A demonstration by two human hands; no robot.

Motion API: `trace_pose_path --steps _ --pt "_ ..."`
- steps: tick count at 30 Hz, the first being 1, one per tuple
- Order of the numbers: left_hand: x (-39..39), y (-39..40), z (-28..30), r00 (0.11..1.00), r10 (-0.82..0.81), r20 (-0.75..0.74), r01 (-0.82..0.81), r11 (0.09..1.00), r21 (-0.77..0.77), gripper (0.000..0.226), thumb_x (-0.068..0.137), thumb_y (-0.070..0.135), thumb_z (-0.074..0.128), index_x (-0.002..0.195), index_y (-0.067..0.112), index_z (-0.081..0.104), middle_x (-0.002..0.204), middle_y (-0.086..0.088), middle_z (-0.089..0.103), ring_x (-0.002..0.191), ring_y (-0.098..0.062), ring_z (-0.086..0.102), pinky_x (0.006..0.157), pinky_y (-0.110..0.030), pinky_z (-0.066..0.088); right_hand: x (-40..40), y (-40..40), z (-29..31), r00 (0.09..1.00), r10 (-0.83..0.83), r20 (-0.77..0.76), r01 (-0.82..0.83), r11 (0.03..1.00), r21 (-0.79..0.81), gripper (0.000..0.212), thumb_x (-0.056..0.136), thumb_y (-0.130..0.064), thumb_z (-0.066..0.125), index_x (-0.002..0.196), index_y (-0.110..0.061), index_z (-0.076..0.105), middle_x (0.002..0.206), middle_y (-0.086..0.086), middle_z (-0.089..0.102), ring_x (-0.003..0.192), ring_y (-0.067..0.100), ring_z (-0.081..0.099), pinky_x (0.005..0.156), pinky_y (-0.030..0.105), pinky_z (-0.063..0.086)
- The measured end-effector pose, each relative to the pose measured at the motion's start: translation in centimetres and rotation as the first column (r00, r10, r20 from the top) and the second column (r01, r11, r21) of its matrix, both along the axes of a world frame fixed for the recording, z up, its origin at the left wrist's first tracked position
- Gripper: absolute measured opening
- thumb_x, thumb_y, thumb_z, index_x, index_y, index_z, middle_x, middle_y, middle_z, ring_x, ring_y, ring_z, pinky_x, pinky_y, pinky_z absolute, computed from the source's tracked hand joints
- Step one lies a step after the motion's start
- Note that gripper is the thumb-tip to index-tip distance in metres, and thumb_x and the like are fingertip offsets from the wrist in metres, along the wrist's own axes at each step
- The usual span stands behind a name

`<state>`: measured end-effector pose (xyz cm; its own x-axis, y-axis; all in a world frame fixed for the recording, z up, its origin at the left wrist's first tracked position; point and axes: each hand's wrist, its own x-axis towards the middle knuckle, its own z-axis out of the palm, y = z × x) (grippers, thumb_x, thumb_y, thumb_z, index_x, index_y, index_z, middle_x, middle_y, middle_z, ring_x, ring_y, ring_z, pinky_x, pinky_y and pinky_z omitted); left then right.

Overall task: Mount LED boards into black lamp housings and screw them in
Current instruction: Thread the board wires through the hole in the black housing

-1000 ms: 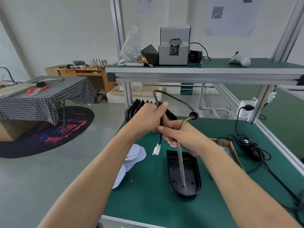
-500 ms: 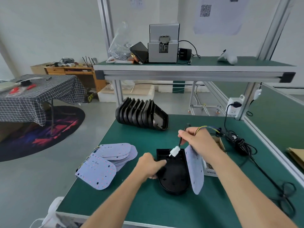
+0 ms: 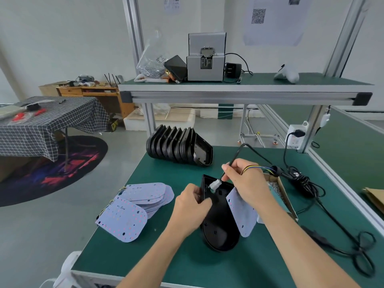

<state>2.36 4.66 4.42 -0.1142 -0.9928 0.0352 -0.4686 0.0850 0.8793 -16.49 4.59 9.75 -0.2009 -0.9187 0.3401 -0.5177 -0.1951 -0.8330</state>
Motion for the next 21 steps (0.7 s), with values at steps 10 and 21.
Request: trace_pose_path --steps 10,21 --pt "0.4 1.4 2.0 0.986 0.06 -0.158 -0.079 0.99 -0.12 0.015 0.08 0.041 0.064 0.091 0.035 0.056 0.077 0.016 0.069 0.061 -0.004 0.056 0.054 -0.014 0.041 1.0 0.9 1.7 0.988 -0.089 -0.127 0.084 0.995 -0.048 0.028 0.101 -0.03 0.066 0.075 -0.019 0.066 0.07 -0.019 0.073 0.063 -0.002 0.06 0.056 0.014 0.038" --pt "0.5 2.6 2.9 0.991 0.057 -0.122 -0.078 0.981 -0.177 0.015 0.085 0.033 0.067 0.091 0.034 0.054 0.072 0.023 0.065 0.059 -0.003 0.053 0.053 -0.014 0.038 1.7 2.0 2.6 0.991 -0.022 -0.133 0.015 0.999 -0.051 0.024 0.099 -0.036 0.069 0.077 -0.027 0.074 0.075 -0.025 0.074 0.075 0.001 0.067 0.066 0.019 0.049"
